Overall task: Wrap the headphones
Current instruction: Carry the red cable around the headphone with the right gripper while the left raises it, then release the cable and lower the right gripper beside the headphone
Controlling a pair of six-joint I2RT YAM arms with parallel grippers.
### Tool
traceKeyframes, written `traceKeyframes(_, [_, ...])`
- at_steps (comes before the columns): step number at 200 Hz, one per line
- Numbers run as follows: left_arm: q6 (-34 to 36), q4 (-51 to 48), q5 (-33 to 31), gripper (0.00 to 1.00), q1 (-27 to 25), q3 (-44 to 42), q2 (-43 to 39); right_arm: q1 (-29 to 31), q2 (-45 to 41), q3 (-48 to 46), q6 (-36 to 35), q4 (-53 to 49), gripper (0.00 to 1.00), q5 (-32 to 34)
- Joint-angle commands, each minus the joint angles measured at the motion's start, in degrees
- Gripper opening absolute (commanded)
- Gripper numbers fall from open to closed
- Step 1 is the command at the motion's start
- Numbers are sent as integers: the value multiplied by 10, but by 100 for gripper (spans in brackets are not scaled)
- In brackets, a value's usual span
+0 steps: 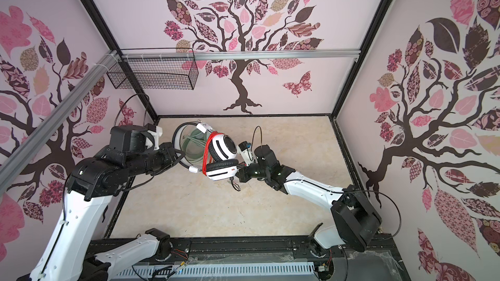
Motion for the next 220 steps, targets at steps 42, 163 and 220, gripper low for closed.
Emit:
traceKeyframes(42, [-25,57,52,0,-2,49,-16,5,11,-25,64,152,32,-87])
traceKeyframes(163, [-21,41,51,0,-2,86,-11,13,5,-88,-3,154,63,48])
traceKeyframes(220, [-24,43,57,0,-2,86,-13,13,-31,-107,15,127,72,197])
